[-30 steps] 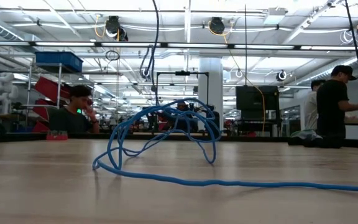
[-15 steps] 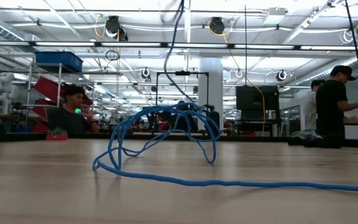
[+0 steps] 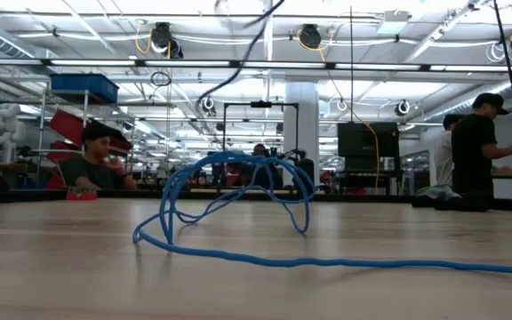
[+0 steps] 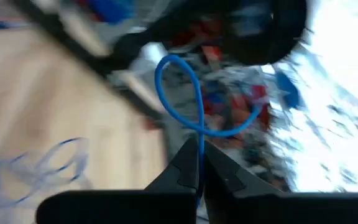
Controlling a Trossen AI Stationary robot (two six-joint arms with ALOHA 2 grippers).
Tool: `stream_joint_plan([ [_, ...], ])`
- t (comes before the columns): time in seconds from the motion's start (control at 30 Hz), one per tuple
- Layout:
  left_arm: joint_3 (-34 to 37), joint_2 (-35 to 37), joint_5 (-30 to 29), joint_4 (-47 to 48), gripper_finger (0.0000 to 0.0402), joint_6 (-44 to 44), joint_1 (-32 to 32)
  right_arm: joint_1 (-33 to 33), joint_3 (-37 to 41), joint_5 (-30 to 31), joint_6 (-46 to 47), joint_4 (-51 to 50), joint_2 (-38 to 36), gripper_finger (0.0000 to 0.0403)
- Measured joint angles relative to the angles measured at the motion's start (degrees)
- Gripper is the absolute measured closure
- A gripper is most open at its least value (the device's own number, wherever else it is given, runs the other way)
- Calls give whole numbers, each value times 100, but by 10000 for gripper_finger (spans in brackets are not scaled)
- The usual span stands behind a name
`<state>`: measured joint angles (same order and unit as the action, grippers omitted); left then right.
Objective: Coil cords
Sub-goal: Uncoil the blue wire from the spool
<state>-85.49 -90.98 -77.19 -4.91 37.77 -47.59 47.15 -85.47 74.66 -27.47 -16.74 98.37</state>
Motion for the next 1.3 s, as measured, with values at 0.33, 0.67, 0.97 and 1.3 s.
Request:
stream_joint_plan([
  [0.33,0,0,-140,-210,401,204,-55,-391,2,-2963,2803,-2025,0,403],
  [0.67,0,1,-632,-208,401,350,-53,-636,3,-3404,5118,-3551,0,393],
  [0.97,-2,9,-642,-207,401,506,-37,-682,4,-2510,4911,-3452,0,317],
  [1.3,-2,9,-630,-190,401,378,130,-644,-127,-1745,3476,-1260,-17,280],
])
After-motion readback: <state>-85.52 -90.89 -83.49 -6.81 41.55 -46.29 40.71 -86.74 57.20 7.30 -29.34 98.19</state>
